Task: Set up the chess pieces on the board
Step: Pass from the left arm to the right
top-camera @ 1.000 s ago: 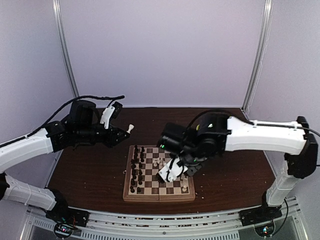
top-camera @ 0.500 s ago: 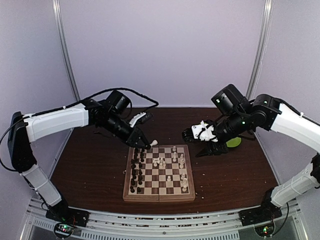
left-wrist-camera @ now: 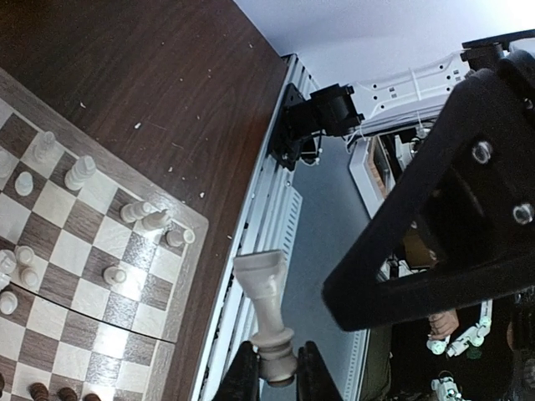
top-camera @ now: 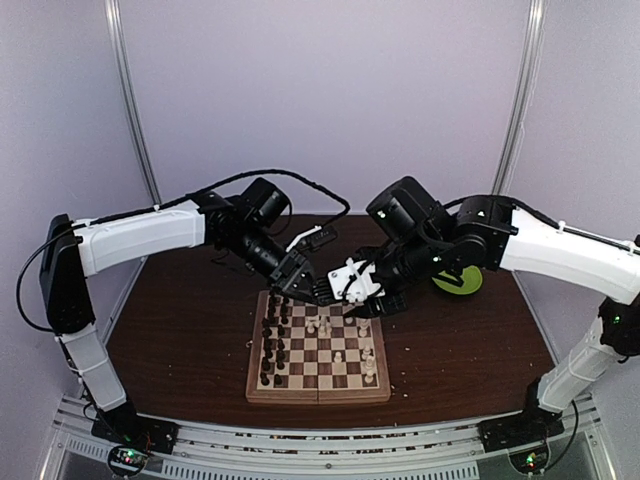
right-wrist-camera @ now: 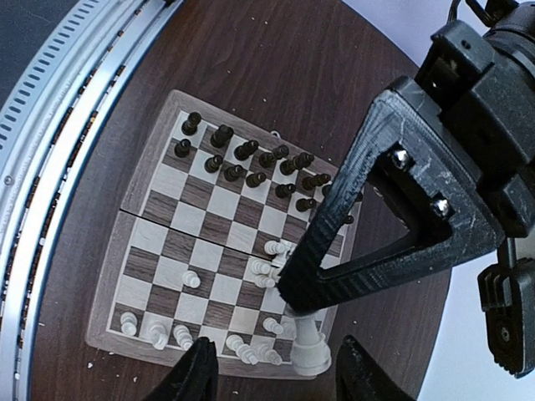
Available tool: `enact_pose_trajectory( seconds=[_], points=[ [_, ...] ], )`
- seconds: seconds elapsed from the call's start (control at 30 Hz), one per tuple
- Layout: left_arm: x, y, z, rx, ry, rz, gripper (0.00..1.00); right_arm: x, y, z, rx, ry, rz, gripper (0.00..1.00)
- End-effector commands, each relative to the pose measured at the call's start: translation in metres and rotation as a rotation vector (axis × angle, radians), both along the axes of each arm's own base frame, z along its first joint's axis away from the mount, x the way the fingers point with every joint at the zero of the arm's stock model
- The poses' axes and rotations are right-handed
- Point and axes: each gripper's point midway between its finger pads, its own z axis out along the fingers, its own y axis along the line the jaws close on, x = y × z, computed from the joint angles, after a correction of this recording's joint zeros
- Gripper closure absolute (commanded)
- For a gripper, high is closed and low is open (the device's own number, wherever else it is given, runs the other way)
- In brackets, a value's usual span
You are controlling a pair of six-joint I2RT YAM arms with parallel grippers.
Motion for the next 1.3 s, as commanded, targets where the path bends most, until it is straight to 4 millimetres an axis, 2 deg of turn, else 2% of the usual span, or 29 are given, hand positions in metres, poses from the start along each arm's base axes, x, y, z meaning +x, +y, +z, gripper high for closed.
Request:
enact_pose_trajectory(
  seconds=[0.0, 0.3, 0.4, 0.53, 0.63, 0.83, 0.93, 1.1, 1.2, 1.27],
  points=[
    [-0.012, -0.007, 0.018, -0.062, 0.049, -0.058, 0.96, 0.017, 0.004, -0.01, -0.047, -0.115, -0.035, 0.52],
    [-0.022, -0.007, 0.02, -0.065, 0.05, -0.089, 0.97, 0.024, -0.002, -0.028, -0.107, -0.159, -0.064, 0.56],
    [-0.022, -0.007, 0.02, -0.067, 0.049, -0.093, 0.97, 0.025, -0.004, -0.032, -0.116, -0.161, -0.07, 0.61],
    [-0.022, -0.008, 0.019, -0.067, 0.046, -0.093, 0.97, 0.023, -0.004, -0.032, -0.112, -0.151, -0.074, 0.75],
    [-0.02, -0.008, 0.019, -0.065, 0.038, -0.091, 0.96, 0.021, -0.003, -0.029, -0.088, -0.139, -0.076, 0.81],
    [-0.018, -0.011, 0.02, -0.071, 0.028, -0.092, 0.94, 0.015, -0.003, -0.026, -0.055, -0.108, -0.075, 0.86],
    [-0.017, -0.012, 0.023, -0.08, 0.01, -0.095, 0.86, 0.016, -0.003, -0.027, -0.048, -0.088, -0.087, 0.87],
    [0.001, -0.005, 0.033, -0.063, -0.158, -0.026, 0.71, 0.015, -0.004, -0.022, 0.018, 0.036, -0.103, 0.88],
    [0.017, 0.002, 0.052, -0.087, -0.339, 0.062, 0.63, 0.012, -0.005, -0.01, 0.1, 0.169, -0.13, 0.88],
    [0.026, 0.005, 0.075, -0.168, -0.478, 0.127, 0.63, 0.01, -0.007, 0.0, 0.158, 0.261, -0.136, 0.88]
  ],
)
